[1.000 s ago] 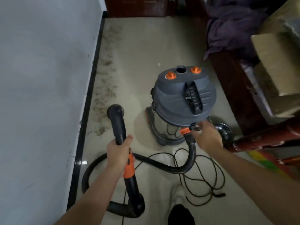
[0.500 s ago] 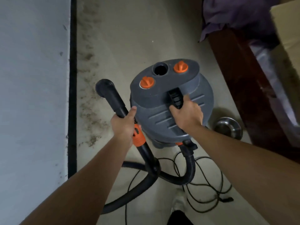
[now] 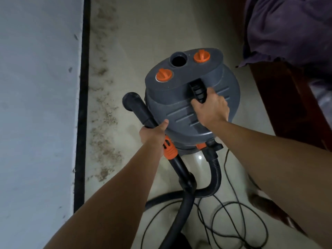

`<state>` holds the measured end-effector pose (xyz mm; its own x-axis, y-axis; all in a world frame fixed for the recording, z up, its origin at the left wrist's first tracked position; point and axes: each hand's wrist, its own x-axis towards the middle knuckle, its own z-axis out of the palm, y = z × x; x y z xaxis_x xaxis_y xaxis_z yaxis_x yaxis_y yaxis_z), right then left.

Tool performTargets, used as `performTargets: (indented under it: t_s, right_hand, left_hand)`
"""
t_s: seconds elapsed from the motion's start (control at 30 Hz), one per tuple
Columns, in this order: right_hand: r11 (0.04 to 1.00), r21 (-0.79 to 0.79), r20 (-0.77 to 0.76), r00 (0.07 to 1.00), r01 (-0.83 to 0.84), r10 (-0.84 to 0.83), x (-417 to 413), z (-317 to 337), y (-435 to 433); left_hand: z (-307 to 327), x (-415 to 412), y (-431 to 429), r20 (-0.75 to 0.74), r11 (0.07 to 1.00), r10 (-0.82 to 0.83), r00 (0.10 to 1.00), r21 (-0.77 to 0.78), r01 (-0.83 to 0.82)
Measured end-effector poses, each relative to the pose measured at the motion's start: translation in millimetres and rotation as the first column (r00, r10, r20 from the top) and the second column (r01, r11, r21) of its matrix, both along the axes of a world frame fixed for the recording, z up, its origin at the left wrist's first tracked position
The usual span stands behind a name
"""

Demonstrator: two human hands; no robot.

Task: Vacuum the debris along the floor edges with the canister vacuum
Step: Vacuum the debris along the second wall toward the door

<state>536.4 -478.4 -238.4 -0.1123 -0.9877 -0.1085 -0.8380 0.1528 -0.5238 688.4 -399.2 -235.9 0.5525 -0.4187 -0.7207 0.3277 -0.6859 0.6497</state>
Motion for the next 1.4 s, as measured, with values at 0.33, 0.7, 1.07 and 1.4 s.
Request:
performTargets:
  t_s: [0.33, 0.7, 1.07, 1.4]
  right_hand:
    - [0.997, -0.055, -0.033, 0.998, 0.048, -0.050, 34, -4, -131]
    - [0.998, -0.047, -0.003, 0.999, 0.037, -0.037, 71, -3, -275]
    - [0.995, -0.025, -0.017, 0.995, -0.099, 0.099, 130, 0, -451]
    - [0.992, -0.063, 0.000, 0.994, -0.109, 0.110, 156, -5, -521]
  left_hand:
    - [-16, 34, -136, -0.011, 1.000, -0.024, 1.000, -0.019, 0.023]
    - [-17, 69, -276, 0.000, 1.000, 0.009, 1.000, -0.023, -0.009]
    - [-21, 115, -432, -0.030, 0.983, 0.168, 0.985, -0.063, -0.170]
    - [-22, 141, -501, -0.033, 0.978, 0.188, 0.982, -0.080, -0.190]
